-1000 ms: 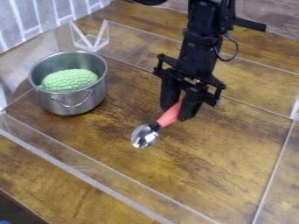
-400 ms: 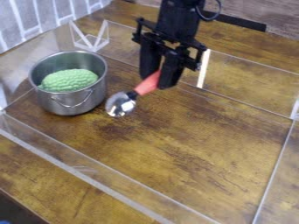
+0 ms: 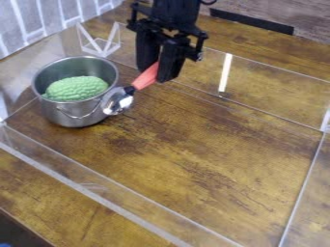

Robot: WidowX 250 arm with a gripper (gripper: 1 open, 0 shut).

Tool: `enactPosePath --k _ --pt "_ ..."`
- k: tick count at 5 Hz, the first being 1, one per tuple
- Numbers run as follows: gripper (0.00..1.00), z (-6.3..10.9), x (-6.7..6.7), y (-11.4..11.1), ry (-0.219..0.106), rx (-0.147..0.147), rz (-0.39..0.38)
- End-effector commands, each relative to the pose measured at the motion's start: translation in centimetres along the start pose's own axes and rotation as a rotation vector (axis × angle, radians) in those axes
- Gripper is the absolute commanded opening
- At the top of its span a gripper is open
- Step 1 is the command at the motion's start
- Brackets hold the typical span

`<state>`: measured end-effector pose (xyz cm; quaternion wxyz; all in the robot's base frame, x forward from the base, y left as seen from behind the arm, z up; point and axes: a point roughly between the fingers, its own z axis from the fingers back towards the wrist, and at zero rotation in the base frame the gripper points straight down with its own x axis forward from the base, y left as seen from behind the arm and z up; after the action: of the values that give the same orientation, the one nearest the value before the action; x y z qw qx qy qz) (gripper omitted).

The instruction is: Move the pink spoon to the left

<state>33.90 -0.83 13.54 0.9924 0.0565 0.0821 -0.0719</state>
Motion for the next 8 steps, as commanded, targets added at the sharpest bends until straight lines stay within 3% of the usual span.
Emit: enactPosePath --k 1,3,7,8 --pt "0.0 3.0 -1.6 1.9 -0.106 0.012 0.07" --pt "0.0 2.5 -2.4 3.6 -0.114 0.03 0.179" --pt "0.0 0.1 -2.6 6.7 -0.135 0.078 0.208" --pt "0.0 1.1 -3.3 8.2 -0.14 0.07 0.279"
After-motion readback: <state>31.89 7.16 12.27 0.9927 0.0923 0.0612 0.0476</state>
